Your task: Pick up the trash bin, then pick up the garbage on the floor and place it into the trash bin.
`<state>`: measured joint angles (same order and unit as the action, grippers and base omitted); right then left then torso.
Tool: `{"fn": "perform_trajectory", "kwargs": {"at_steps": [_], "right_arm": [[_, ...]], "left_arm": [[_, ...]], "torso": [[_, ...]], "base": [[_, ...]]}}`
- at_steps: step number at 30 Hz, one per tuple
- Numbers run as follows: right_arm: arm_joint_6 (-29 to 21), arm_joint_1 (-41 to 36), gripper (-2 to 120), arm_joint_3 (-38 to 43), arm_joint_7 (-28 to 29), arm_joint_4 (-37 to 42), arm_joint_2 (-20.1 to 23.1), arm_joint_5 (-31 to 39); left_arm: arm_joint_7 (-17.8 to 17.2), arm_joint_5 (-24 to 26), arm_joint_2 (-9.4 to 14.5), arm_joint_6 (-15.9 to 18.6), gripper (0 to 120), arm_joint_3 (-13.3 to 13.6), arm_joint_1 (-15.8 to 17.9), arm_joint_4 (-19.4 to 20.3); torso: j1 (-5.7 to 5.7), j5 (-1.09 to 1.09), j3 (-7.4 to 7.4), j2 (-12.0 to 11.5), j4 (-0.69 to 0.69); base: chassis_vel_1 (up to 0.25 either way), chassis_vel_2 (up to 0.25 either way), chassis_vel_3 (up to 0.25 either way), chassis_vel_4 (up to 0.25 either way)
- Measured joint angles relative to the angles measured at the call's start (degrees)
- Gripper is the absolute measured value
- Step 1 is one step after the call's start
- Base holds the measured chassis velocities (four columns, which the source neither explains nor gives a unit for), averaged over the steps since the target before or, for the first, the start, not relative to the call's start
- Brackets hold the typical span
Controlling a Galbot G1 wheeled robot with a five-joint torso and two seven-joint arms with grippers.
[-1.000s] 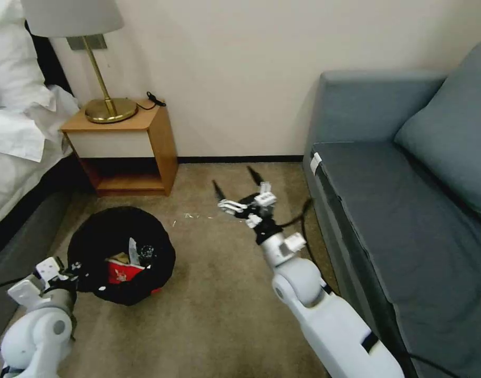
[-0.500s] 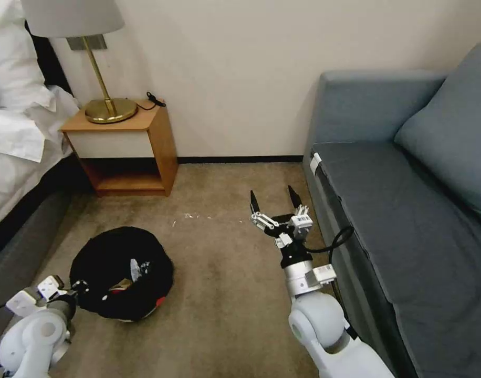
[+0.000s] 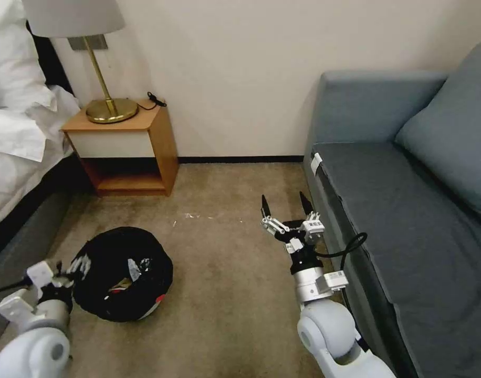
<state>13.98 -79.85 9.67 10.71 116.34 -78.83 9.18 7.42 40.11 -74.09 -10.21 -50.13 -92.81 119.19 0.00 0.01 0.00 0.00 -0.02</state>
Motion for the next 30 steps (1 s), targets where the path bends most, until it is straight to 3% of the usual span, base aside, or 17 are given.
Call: {"fn": "perform_trajectory", "kwargs": {"at_steps": [1,3,4,6,8,9,11,12,13,14,16,17,24,30], "right_arm": [[1.09,-3.32,100,1.65,-1.4,0.72,-1.09,-3.6],[1.25,-4.16,100,1.93,-1.63,1.04,-1.31,-4.47],[1.54,-7.13,100,2.85,-1.89,2.29,-2.24,-7.53],[1.65,-10.1,100,4.03,-1.79,3.51,-3.44,-10.83],[2.04,-12.41,100,5.48,-1.74,4.15,-4.56,-13.53],[2.65,-14.25,100,7.01,-1.73,4.79,-5.76,-15.45],[2.88,-14.89,100,7.56,-1.69,5.09,-6.26,-15.97],[3.21,-16.03,100,8.61,-1.62,5.63,-7.06,-16.56],[3.21,-16.03,100,8.61,-1.62,5.63,-7.06,-16.56],[3.88,-17.28,100,10.37,-1.39,5.94,-8.47,-17.37],[4.68,-17.49,100,12.16,-1.33,5.6,-9.4,-17.8],[5.98,-16.98,100,14.01,-1.33,4.47,-10.27,-17.86],[6.44,-16.68,100,15.61,-2.14,3.7,-11.52,-16.99],[5.93,-16.73,100,15.55,-2.37,3.76,-11.56,-16.93]], "left_arm": [[10.79,-2.43,-0.92,-6.2,96,0.94,-1.19,0.58],[11.94,-3.05,-1.14,-7.07,97,1.11,-1.49,0.81],[15.02,-5.98,-2.02,-10.3,100,1.75,-2.61,1.75],[15.46,-8.88,-3.15,-11.62,100,2.2,-3.4,2.33],[13.99,-11.35,-4.23,-12.07,100,2.7,-3.89,2.8],[9.71,-13.76,-5.25,-11.87,100,3.31,-4.15,3.28],[7.27,-14.65,-5.66,-11.41,100,3.58,-4.18,3.55],[3.87,-15.59,-6.31,-10.39,100,3.87,-4.19,3.94],[3.87,-15.59,-6.31,-10.39,100,3.87,-4.19,3.94],[-1.2,-16.52,-7.25,-7.14,100,4.18,-4.21,4.96],[-4.29,-16.67,-7.51,-4.3,100,4.51,-4.42,6.03],[-6.51,-16.49,-7.43,-1.17,100,4.94,-4.8,7.22],[-6.84,-17.35,-6.66,1.79,100,5.52,-4.89,8.02],[-6.65,-17.44,-6.53,2.21,100,5.53,-4.86,8.07]], "torso": [[0.0,0.0,0.0,0.0,0.01],[0.0,-0.01,0.0,0.0,0.01],[0.0,0.0,0.0,0.0,0.02],[0.0,0.0,0.0,0.0,0.02],[0.0,-0.01,0.0,0.0,0.02],[0.0,-0.01,0.0,0.0,0.02],[0.0,-0.01,0.0,0.0,0.01],[0.0,-0.01,0.0,0.0,0.02],[0.0,-0.01,0.0,0.0,0.02],[0.0,-0.01,0.0,0.0,0.02],[0.0,-0.02,0.0,0.0,0.01],[0.0,0.0,0.0,0.0,0.01],[0.0,-0.01,0.0,0.0,0.02],[0.0,-0.01,0.0,0.0,0.02]], "base": [[0.0,0.0,0.0,0.0],[0.0,0.0,0.0,0.0],[0.0,0.0,0.0,0.0],[0.0,0.0,0.0,0.0],[0.0,0.0,0.0,0.0],[0.0,0.0,0.0,0.0],[0.0,0.0,0.0,0.0],[0.0,0.0,0.0,0.0],[0.0,0.0,0.0,0.0],[0.0,0.0,0.0,0.0],[0.0,0.0,0.0,0.0],[0.0,0.0,0.0,0.0],[0.0,0.0,0.0,0.0],[0.0,0.0,0.0,0.0]]}}
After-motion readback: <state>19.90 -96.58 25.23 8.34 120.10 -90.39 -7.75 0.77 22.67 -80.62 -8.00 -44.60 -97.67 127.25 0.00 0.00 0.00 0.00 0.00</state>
